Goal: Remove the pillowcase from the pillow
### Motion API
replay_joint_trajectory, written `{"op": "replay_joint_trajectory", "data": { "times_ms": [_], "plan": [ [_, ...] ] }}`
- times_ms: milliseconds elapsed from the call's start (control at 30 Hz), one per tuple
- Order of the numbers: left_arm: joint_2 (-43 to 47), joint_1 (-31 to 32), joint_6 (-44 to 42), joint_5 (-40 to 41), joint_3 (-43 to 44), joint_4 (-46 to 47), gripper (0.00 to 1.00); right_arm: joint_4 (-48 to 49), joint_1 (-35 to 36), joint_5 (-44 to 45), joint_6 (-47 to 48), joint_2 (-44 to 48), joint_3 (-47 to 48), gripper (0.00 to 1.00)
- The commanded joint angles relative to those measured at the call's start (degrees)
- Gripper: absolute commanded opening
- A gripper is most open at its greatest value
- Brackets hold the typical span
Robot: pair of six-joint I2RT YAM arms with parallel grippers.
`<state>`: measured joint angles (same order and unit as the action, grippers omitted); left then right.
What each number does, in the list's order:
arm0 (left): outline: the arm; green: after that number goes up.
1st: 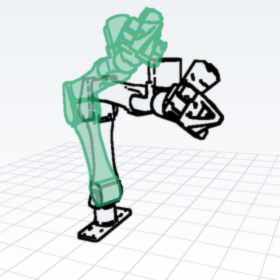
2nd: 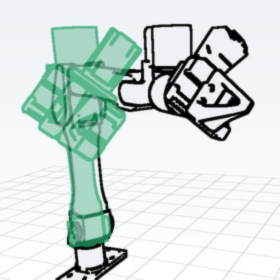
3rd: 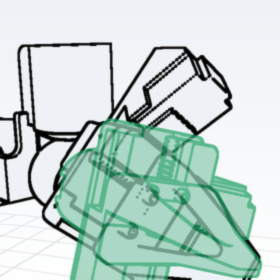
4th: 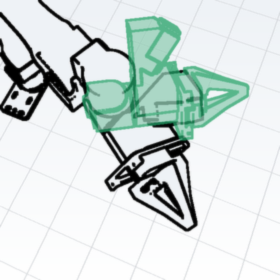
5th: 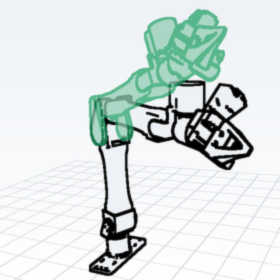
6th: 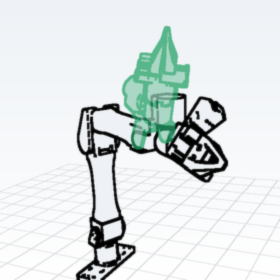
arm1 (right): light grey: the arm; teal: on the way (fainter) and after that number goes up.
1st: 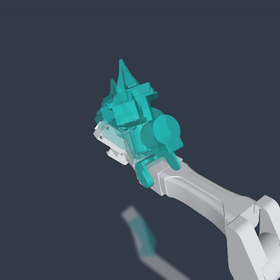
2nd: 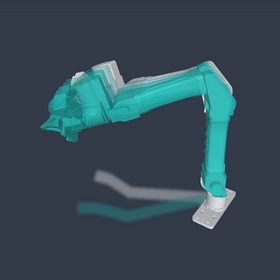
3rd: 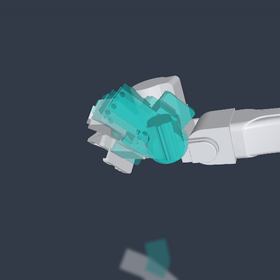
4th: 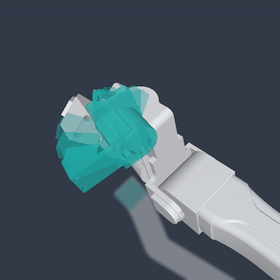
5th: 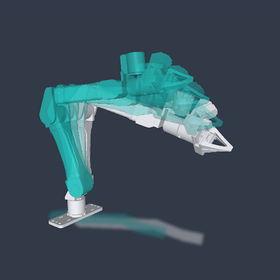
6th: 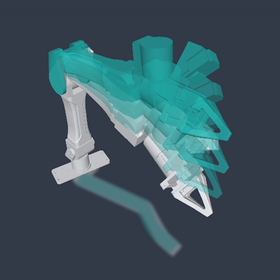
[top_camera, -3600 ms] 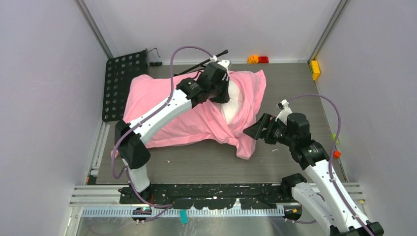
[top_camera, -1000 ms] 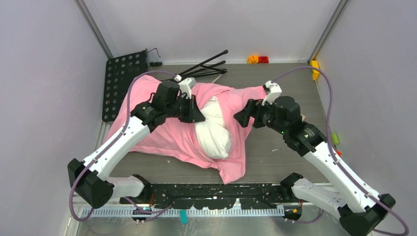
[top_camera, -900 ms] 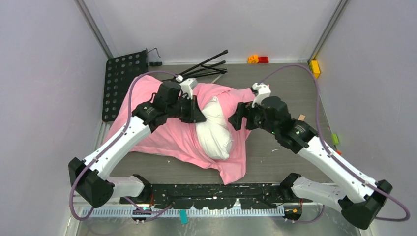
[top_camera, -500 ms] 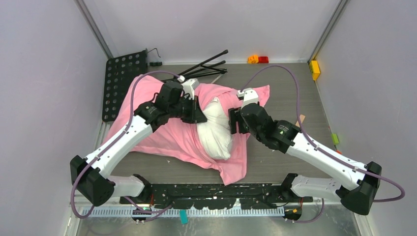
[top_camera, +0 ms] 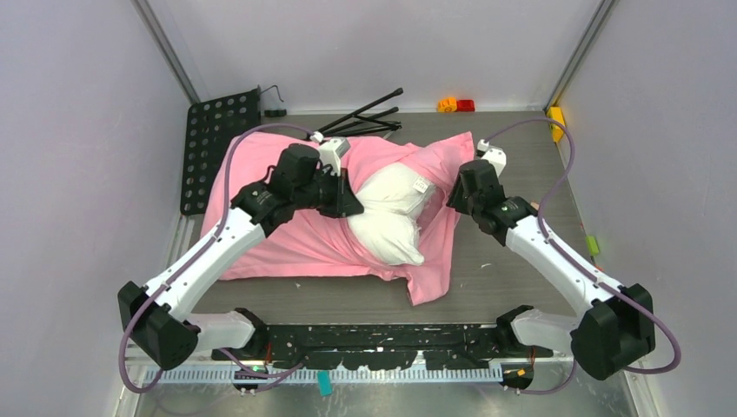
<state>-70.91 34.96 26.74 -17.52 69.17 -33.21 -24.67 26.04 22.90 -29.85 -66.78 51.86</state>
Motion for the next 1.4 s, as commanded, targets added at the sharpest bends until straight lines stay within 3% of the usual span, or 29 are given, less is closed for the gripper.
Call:
{"op": "replay_joint_trajectory", "data": {
  "times_ms": [0,167,467,733,967,1367],
  "plan": [
    [6.0,-1.4,-3.1,6.5,1.2,-8.5,0.0,2.4,-7.3,5.6,-4.2,-2.1,-0.9,0.45],
    [7.9,-1.4,-3.7,7.8,0.6,-9.1,0.0,2.6,-9.8,5.1,-4.8,-2.9,-1.4,0.47],
    [9.4,-1.4,-3.6,6.9,-1.5,-9.3,0.0,3.6,-16.5,-5.3,-7.9,-9.3,2.5,0.47],
    [9.7,-1.4,-5.5,-3.5,-3.0,-9.3,0.0,7.8,-18.0,-12.4,-8.3,-13.1,6.8,0.47],
    [8.4,-0.6,-6.2,-7.1,-4.2,-9.2,0.0,12.1,-18.1,-26.8,-11.9,-17.6,11.6,0.47],
    [0.9,10.8,-10.0,-6.1,-5.3,-10.3,0.0,9.6,-18.3,-29.3,-13.6,-23.9,22.2,0.49]
  ]
}}
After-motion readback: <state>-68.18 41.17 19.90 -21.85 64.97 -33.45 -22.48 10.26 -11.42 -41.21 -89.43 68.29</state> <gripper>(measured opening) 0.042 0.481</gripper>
